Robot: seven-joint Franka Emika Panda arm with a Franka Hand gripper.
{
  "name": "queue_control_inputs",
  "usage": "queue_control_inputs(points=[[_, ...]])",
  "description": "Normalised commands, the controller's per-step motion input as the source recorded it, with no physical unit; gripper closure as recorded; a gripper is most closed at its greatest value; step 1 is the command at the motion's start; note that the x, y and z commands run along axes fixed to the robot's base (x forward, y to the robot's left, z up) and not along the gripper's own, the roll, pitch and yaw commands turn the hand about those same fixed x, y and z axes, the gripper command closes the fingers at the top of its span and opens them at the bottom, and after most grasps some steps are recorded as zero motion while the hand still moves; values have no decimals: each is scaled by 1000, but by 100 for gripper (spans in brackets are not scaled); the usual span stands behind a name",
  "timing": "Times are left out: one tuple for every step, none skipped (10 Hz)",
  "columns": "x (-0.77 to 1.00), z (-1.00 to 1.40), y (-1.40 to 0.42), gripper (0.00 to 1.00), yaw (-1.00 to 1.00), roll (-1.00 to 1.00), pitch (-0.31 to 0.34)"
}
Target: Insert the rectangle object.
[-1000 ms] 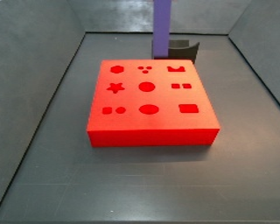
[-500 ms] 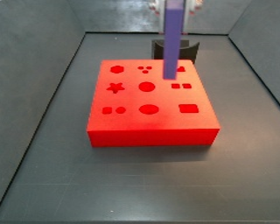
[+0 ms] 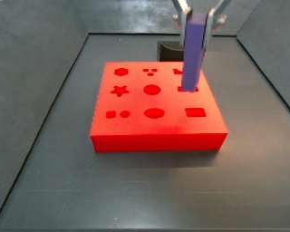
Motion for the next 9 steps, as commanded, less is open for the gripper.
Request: queue_control_inputs(points=[[23,-406,0,100,-949,-9,76],[0,-431,0,100,-914,0,160],[0,-394,0,100,-897,0,170],[9,-174,0,100,-917,0,83],[54,-109,0,100,-911,0,44],[129,0,0,100,-897,0,27],[140,0,0,100,-929,-33,0],[154,0,0,100,-937,-14,0],[220,0,0,100,-889,0,0]])
